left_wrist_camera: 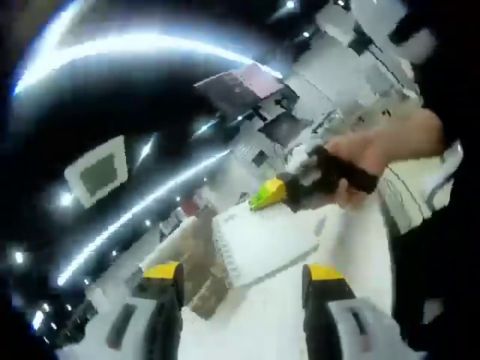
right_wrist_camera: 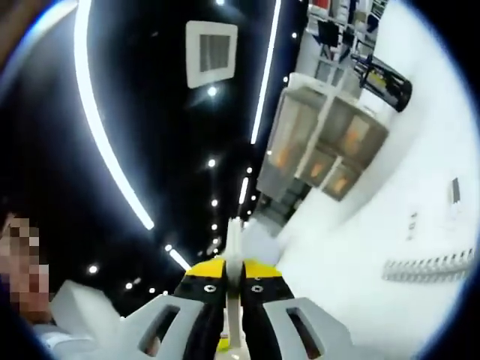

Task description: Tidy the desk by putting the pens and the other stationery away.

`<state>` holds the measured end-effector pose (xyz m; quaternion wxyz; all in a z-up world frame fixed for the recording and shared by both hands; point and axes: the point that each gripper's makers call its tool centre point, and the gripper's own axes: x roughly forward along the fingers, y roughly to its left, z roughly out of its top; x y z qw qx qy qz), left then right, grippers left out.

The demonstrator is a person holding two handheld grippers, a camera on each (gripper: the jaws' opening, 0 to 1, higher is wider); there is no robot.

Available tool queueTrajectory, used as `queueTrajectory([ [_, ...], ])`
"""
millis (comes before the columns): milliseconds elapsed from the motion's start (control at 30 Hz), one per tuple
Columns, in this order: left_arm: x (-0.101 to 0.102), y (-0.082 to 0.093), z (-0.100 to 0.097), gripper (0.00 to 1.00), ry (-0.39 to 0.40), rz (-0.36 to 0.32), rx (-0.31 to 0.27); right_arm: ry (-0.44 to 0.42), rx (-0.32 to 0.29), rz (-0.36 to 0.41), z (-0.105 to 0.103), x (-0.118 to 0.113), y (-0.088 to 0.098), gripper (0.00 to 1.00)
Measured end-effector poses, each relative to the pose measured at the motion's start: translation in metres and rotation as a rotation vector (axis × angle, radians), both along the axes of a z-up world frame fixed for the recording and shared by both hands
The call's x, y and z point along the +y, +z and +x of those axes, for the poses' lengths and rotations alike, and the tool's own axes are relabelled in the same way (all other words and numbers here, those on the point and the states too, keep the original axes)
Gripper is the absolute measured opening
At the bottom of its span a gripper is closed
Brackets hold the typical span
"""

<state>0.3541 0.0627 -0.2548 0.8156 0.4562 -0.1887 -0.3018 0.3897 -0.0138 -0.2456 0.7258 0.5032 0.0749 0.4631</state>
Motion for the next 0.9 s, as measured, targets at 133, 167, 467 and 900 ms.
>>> queueTrajectory([
  [133,-0.021,-0.021,-0.001,0.52,0.035,0.381,-0.257,0.030,0.035,0.058,-0.002,0.002,0.001,0.05],
  [167,-0.025,-0.027,0.000,0.51,0.031,0.446,-0.295,0.041,0.047,0.080,-0.003,0.002,0.001,0.05],
  [467,-0.041,-0.015,-0.006,0.24,0.048,0.603,-0.551,0.076,0.093,0.117,-0.006,0.002,-0.004,0.05],
  [900,-0.040,-0.008,-0.010,0.08,0.067,0.616,-0.612,0.094,0.172,0.164,-0.008,0.007,-0.012,0.07],
])
